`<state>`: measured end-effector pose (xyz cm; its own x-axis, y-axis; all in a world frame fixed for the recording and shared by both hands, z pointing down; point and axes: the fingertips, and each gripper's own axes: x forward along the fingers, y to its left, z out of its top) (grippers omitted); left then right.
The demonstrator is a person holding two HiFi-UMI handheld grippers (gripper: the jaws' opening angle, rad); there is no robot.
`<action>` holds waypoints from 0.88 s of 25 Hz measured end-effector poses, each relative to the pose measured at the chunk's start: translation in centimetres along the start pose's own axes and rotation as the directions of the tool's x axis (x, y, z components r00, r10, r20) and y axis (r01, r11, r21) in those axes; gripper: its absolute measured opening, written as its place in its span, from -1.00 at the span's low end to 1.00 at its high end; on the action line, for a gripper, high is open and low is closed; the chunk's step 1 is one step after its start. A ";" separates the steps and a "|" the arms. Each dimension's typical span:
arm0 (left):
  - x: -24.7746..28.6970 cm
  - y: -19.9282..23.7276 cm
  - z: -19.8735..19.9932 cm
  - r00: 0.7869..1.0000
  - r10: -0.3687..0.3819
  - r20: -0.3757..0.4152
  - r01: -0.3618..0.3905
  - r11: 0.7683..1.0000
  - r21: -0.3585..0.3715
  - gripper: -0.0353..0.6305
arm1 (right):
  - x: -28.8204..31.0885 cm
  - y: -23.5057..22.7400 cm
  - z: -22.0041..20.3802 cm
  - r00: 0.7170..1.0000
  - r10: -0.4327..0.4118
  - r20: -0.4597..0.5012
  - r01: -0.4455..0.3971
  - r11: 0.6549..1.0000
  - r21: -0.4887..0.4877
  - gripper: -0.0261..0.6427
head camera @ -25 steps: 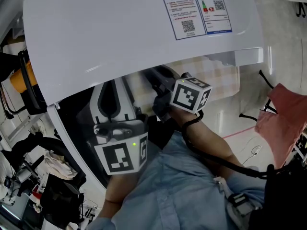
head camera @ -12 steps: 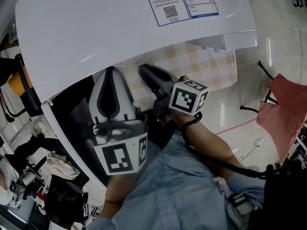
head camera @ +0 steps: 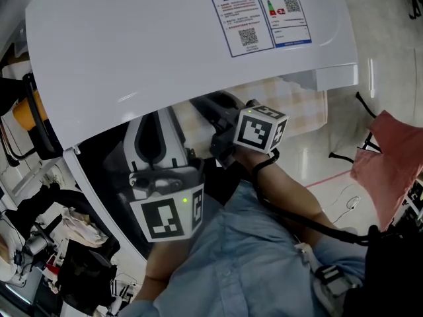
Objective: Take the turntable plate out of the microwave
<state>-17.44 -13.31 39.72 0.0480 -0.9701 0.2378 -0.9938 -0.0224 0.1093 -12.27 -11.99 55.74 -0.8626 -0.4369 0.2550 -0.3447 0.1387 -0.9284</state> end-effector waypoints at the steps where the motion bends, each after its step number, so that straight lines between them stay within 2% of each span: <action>1: 0.2 0.2 0.0 1.000 0.003 0.001 -0.003 1.000 -0.001 -0.87 | 0.3 -0.1 0.3 1.000 0.002 0.001 -0.002 1.000 -0.001 -0.49; 5: 0.8 1.0 0.1 1.000 0.022 0.006 -0.022 1.000 -0.001 -0.87 | 1.2 -0.3 1.3 1.000 0.007 0.005 -0.007 1.000 0.001 -0.49; 11: 1.1 1.1 0.1 1.000 0.027 0.004 -0.027 1.000 -0.003 -0.87 | 1.2 -0.2 1.3 1.000 0.019 -0.007 -0.019 1.000 0.010 -0.67; 22: -0.8 -0.8 -0.7 1.000 -0.002 -0.025 0.002 1.000 -0.006 -0.87 | -1.1 -0.5 -1.0 1.000 0.020 0.001 -0.020 0.999 0.051 -0.69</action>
<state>-16.59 -12.35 40.12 0.0525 -0.9637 0.2618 -0.9930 -0.0227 0.1159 -11.51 -10.68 56.22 -0.8690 -0.4350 0.2358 -0.3079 0.1022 -0.9459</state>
